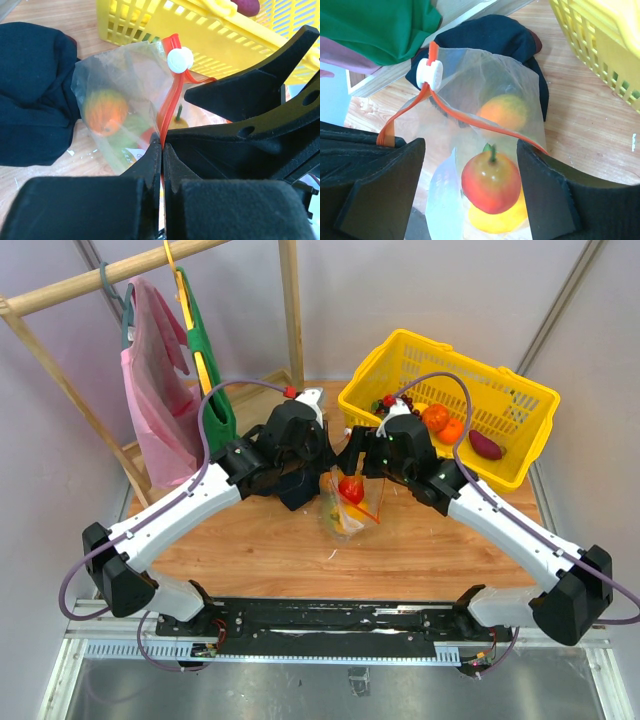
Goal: Place the food in the zip-top bag and seal the zipper
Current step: Place the fake fruit in the zipper food storage bag, then pick up the fake vegetable from the bin.
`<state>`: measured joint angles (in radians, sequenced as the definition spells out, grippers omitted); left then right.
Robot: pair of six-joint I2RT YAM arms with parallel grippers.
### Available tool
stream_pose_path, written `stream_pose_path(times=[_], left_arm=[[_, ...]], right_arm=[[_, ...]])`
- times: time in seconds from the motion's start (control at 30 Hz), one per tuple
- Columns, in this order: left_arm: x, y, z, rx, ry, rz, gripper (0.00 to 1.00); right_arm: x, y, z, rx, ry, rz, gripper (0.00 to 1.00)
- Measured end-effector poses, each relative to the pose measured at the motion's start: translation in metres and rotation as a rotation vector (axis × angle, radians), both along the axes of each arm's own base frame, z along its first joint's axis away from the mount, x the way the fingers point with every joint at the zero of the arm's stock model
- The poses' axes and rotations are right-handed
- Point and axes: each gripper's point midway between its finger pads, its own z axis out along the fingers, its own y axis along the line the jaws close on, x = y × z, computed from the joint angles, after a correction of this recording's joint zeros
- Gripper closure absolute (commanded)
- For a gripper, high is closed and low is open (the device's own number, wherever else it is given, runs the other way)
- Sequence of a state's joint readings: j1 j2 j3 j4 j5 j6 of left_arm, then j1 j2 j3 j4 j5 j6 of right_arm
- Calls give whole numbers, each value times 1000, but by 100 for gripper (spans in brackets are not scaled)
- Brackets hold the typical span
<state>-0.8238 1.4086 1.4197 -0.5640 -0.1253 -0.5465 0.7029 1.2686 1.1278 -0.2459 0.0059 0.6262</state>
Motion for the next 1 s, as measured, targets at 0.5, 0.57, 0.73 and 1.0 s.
stream_pose_path(times=[0.5, 0.57, 0.73, 1.0], left_arm=[[0, 0, 1, -3, -2, 0, 100], [0, 0, 1, -3, -2, 0, 100], [0, 0, 1, -3, -2, 0, 100], [-1, 0, 1, -3, -1, 1, 100]], right_arm=[[-16, -17, 23, -73, -42, 50, 23], [-22, -21, 34, -77, -56, 62, 24], [-38, -33, 50, -103, -52, 86, 28], [-60, -51, 22, -182, 86, 79, 38]])
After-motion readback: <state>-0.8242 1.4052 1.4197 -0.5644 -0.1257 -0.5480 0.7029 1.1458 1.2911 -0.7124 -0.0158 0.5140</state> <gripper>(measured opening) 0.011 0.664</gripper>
